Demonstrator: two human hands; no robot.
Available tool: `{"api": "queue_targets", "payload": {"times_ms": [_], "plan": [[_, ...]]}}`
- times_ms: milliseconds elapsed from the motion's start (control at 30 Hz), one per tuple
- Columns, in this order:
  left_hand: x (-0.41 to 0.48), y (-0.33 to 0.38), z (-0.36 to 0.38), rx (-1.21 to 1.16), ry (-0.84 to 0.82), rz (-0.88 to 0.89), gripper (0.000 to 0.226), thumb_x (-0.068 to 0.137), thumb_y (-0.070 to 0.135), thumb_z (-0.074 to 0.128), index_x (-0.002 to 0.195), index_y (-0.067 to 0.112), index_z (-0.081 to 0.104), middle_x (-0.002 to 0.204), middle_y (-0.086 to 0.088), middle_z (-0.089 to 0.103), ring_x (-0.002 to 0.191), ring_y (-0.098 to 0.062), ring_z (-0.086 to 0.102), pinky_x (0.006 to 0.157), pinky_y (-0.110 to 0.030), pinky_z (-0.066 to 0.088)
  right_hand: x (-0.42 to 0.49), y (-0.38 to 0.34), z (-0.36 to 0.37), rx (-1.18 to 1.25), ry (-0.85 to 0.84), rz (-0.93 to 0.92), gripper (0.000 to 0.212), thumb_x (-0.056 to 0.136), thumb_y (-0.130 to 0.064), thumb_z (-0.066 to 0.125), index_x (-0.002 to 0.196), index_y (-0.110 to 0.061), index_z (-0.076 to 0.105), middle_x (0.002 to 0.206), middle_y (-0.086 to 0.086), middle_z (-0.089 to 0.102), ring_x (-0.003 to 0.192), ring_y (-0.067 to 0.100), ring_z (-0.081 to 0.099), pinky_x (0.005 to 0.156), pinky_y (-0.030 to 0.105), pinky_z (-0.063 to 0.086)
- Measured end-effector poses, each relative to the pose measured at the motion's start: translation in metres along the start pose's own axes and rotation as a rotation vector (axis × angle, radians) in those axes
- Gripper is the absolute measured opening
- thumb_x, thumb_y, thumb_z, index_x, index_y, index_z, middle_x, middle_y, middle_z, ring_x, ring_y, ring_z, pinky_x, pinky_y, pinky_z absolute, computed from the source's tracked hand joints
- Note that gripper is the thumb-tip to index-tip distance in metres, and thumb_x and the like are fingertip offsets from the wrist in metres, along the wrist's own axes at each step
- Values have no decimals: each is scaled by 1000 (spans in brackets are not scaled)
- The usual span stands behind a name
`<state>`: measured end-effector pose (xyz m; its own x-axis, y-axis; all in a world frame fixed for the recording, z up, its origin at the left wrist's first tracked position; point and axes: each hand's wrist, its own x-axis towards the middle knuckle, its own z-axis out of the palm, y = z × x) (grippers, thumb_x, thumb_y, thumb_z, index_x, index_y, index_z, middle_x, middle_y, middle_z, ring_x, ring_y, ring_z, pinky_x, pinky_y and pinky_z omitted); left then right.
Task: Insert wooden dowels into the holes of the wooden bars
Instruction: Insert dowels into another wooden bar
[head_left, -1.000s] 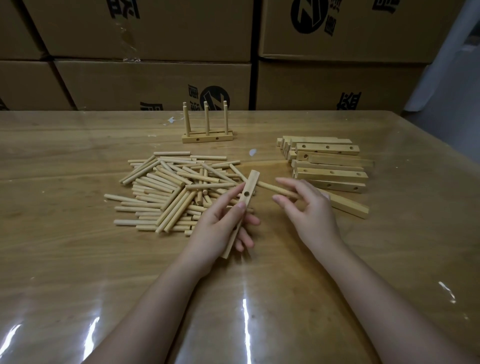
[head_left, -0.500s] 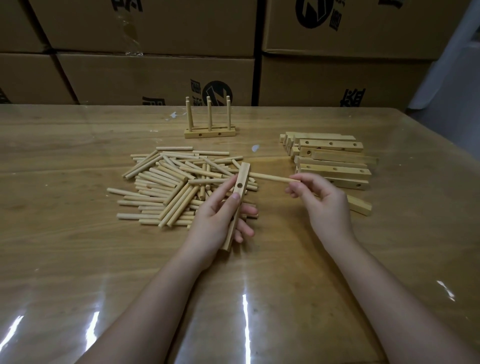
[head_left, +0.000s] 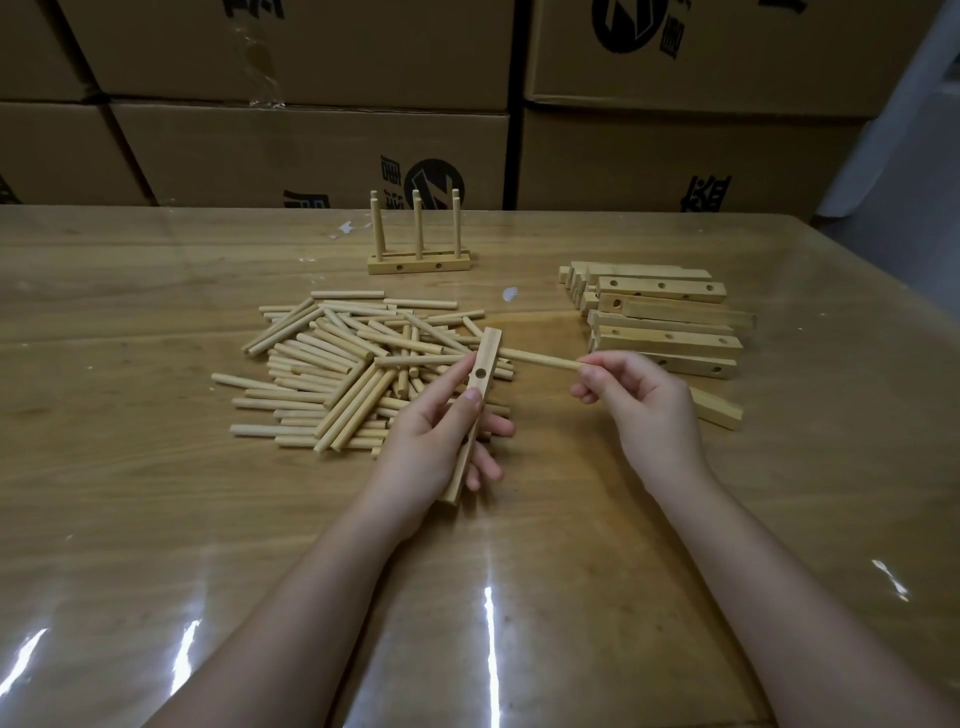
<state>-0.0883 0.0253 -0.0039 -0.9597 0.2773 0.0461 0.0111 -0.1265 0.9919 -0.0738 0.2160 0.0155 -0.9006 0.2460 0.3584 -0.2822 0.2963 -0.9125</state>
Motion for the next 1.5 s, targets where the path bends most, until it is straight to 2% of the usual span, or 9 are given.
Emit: {"api": "queue_targets", "payload": {"times_ms": [367,567,700,867,967,1067,1167,1267,1500], "plan": [[-2,2,3,54,-16,27,36,99,21,44,127,43,42,82,-10,72,47,-17,60,39,-21,44,2,-1,-1,73,-19,106,14,89,-13,59,87,-24,67,73,-9,71,65,0,63,62,6,45],[-1,7,4,-98,27,8,28,99,20,44,119,39,49,81,-14,72,49,-20,63,40,-23,47,-3,0,7,272,-30,176,23,88,-14,59,110,-20,60,92,-6,73,89,5,67,76,11,49],[-1,13,0,-233,89,-5,27,100,20,42,122,34,46,78,-12,72,48,-18,62,39,-23,48,-3,3,22,76,-85,122,22,87,-14,62,104,-27,60,99,-4,70,96,7,64,78,10,47],[2,18,-5,-342,204,18,24,101,19,41,120,33,44,78,-12,73,46,-17,62,41,-23,50,20,-6,52,-279,-216,-53,20,90,-17,58,99,-33,65,96,-21,64,91,-10,56,75,1,38],[1,18,-4,-317,210,45,26,101,18,42,122,33,46,78,-11,73,46,-17,62,42,-23,51,37,-8,78,-481,-284,-90,23,90,-21,57,111,-26,65,114,-6,62,104,8,55,85,21,42],[1,17,-3,-276,205,77,26,101,18,42,117,37,47,79,-10,72,47,-17,63,42,-23,51,46,-7,98,-634,-369,-44,31,91,-17,50,120,-24,58,123,-3,55,107,15,53,85,26,43],[1,16,-3,-255,208,102,28,101,17,41,119,37,46,79,-10,72,47,-18,63,42,-23,52,49,-6,103,-673,-391,-1,32,89,-15,49,118,-22,58,116,0,56,94,13,53,78,24,43],[0,16,-1,-230,186,116,29,101,16,40,119,38,46,77,-9,72,47,-17,63,42,-23,51,44,-5,93,-506,-293,23,21,90,-17,53,107,-18,66,109,-1,59,98,14,55,84,29,46],[-4,16,4,-212,158,96,29,100,21,41,125,36,44,80,-10,72,50,-18,64,44,-25,52,27,2,37,-300,-111,157,13,88,-22,61,93,-34,64,86,-21,61,83,-5,53,65,12,36]]}}
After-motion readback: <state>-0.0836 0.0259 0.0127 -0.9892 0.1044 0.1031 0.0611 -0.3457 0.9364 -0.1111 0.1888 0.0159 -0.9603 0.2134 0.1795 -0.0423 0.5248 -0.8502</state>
